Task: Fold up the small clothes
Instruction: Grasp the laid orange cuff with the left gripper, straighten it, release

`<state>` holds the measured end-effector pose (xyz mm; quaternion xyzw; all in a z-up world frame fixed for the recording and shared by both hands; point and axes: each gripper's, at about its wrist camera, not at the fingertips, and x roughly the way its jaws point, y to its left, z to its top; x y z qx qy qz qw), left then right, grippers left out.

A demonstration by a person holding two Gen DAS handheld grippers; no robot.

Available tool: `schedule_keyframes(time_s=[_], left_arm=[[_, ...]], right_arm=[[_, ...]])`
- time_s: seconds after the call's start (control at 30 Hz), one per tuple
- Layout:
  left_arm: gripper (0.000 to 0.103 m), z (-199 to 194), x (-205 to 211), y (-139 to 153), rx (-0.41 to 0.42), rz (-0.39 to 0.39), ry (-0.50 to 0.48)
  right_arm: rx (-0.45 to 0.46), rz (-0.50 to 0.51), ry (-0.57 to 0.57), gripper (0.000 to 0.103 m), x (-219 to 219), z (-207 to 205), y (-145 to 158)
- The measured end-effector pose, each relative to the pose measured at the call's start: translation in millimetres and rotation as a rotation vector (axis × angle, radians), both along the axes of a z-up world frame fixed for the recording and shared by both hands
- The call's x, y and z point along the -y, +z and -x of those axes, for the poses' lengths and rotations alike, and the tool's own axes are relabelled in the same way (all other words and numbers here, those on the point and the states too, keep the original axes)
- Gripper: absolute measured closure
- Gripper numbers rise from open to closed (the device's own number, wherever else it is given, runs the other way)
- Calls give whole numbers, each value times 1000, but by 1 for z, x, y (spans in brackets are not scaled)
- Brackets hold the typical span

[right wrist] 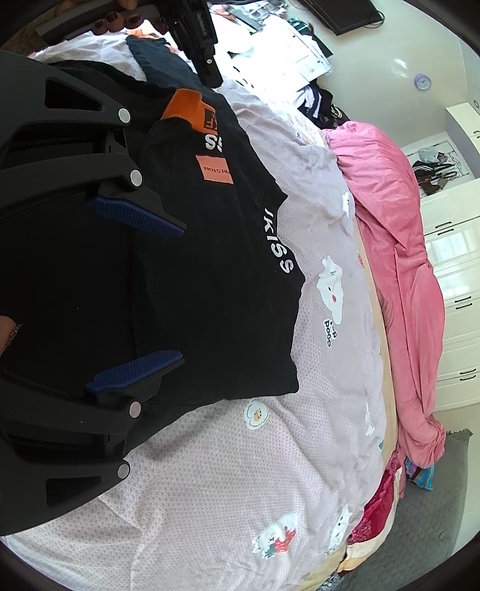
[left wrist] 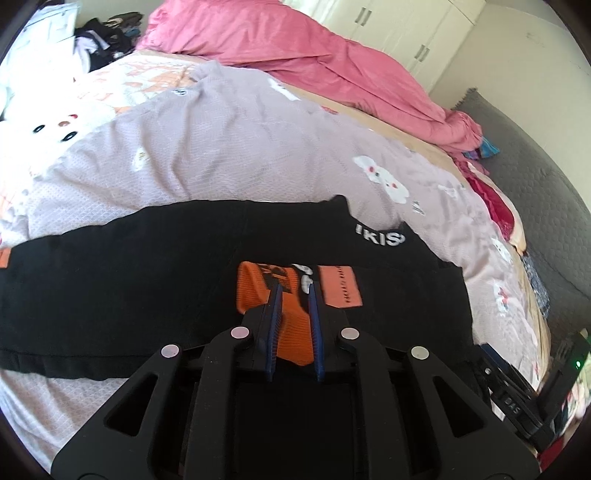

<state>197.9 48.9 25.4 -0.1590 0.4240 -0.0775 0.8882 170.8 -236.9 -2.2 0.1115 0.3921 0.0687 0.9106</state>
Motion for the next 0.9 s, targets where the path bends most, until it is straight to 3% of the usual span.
schedule_keyframes(time_s=[0.13,0.3,0.4,0.7,0.9], left_arm=[[96,-1,19,-2,-3,-23,-56],[96,-7,37,-27,-87,-67,-107],[88,-9,33,-43,-127,-83,-95],[87,-3,12,-59,-151,-26,-60],[80,4,11,-52,-139,-18,-62]], right_arm=[[-14,18,6,40,-5,-6,-2],[-34,50,22,39,-11,-14,-4],[-49,69,25,38,-12,-19,-7],[-181,97,-14,34,-2,-34,-40],[-163,76,-21,31,-1,-29,-37]])
